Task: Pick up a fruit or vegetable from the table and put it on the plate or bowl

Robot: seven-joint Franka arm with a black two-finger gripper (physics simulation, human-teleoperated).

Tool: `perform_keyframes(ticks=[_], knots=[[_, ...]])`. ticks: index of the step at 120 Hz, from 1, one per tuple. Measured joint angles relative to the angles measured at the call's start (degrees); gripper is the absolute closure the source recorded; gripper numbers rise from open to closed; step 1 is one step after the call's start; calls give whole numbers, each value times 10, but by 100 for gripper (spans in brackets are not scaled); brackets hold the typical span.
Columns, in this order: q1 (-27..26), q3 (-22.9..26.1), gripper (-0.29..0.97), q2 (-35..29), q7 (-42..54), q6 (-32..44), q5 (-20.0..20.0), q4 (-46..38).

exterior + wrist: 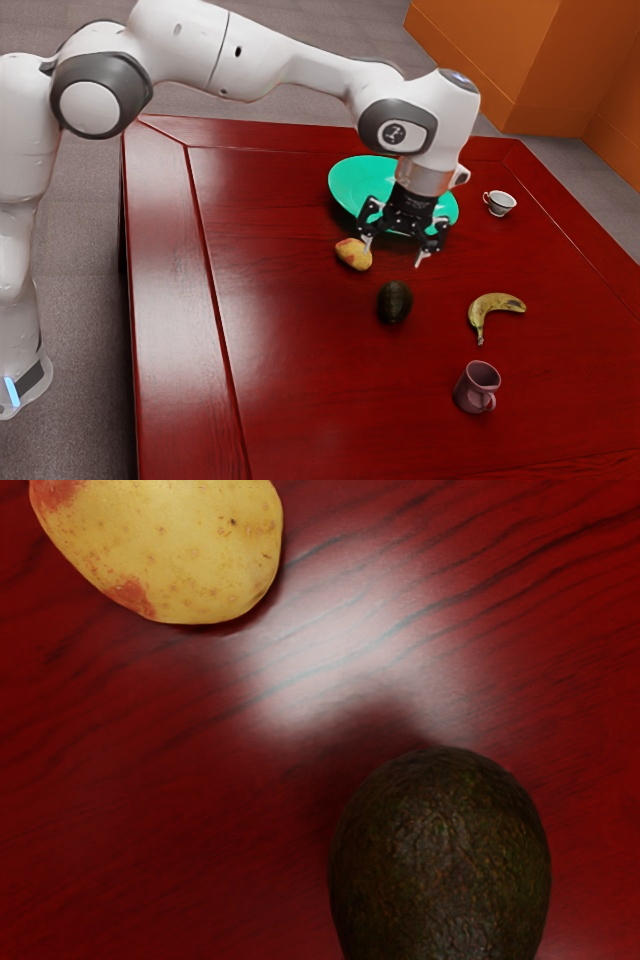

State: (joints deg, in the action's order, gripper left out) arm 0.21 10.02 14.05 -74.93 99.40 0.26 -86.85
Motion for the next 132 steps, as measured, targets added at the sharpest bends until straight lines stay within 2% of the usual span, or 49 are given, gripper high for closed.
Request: perform_keyframes(ticks=[27,80,132], knots=[[25,0,0,3,-10,38,3,-34],[22,13,0,46,-16,115,4,-39],[22,13,0,78,-16,138,5,-40]])
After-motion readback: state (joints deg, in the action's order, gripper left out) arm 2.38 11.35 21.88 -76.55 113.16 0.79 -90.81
